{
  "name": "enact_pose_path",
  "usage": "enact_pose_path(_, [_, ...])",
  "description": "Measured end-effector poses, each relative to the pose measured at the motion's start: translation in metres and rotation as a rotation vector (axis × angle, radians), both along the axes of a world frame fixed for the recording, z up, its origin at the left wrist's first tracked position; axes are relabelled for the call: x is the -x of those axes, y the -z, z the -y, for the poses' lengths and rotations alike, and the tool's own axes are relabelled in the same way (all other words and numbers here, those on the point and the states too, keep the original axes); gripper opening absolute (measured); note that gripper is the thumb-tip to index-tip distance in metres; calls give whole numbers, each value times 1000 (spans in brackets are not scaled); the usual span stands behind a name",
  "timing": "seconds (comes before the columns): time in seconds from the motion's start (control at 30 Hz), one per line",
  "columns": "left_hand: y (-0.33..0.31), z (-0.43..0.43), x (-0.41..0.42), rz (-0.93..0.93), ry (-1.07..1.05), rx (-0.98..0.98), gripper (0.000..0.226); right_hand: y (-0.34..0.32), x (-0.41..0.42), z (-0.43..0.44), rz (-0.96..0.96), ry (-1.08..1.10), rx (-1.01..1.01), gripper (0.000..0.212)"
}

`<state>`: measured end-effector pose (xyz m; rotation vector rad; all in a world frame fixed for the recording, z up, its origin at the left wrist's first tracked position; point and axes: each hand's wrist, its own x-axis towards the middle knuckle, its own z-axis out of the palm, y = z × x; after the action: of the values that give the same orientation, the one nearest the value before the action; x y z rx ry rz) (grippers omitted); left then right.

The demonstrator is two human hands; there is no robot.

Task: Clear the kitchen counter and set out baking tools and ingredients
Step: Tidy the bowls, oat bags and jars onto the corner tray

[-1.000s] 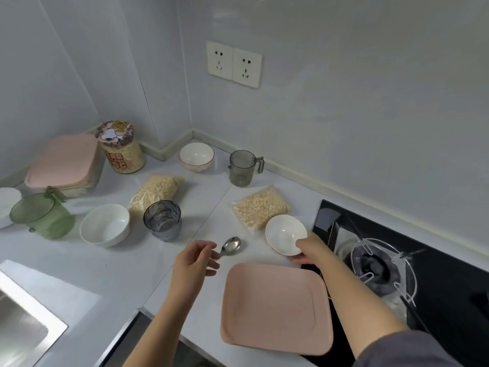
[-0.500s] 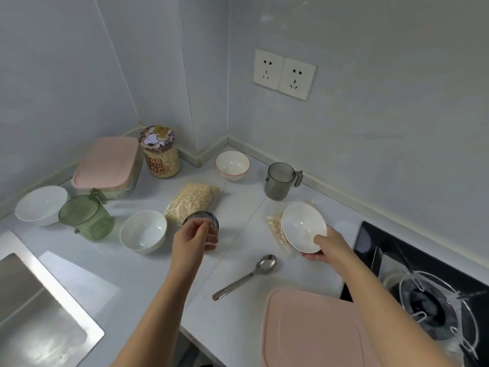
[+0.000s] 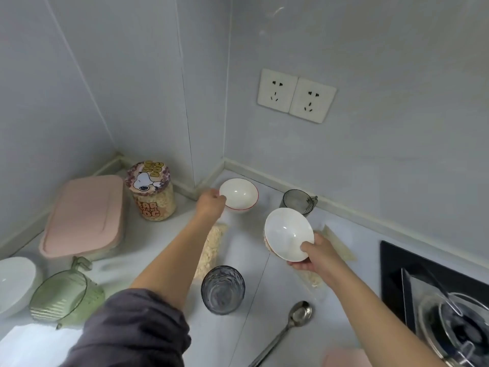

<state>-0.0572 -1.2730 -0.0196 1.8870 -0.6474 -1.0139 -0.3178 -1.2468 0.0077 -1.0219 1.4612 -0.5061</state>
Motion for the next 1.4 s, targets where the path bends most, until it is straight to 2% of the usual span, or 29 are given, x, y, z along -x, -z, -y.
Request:
enact_pose_path(0.1, [16, 14, -6, -53, 9, -95, 49, -3, -10, 0, 20, 12, 2, 37])
enact_pose_path(0.23, [37, 37, -15, -178, 10, -158, 38, 2, -17, 7, 33, 36, 1, 37])
enact_pose_path(0.37, [46, 56, -16, -149, 17, -164, 20, 10, -17, 10, 5, 57, -7, 35])
enact_pose_path(0.57, [57, 70, -14, -127, 43, -202, 32, 16, -14, 12, 12, 100, -28, 38])
enact_pose_path(0.8, [26, 56, 1, -129, 88, -182, 36, -6, -16, 12, 84, 147, 42, 37])
enact_pose_path(0.87, [7, 46, 11, -157, 109, -153, 32, -19, -17, 12, 123, 155, 82, 35])
enact_pose_path(0.97, [-22, 22, 36, -221, 208, -72, 24, -39, -11, 8, 151, 175, 129, 29])
enact_pose_path(1.1, [-51, -21, 77, -259, 314, 14, 24, -57, 9, -7, 161, 219, 188, 17])
enact_pose_path(1.23, [-67, -67, 125, -273, 353, 46, 35, -64, 43, -27, 84, 194, 236, 21])
enact_pose_path(1.4, [-78, -116, 185, -276, 325, 87, 32, -69, 91, -60, -153, 99, 331, 13])
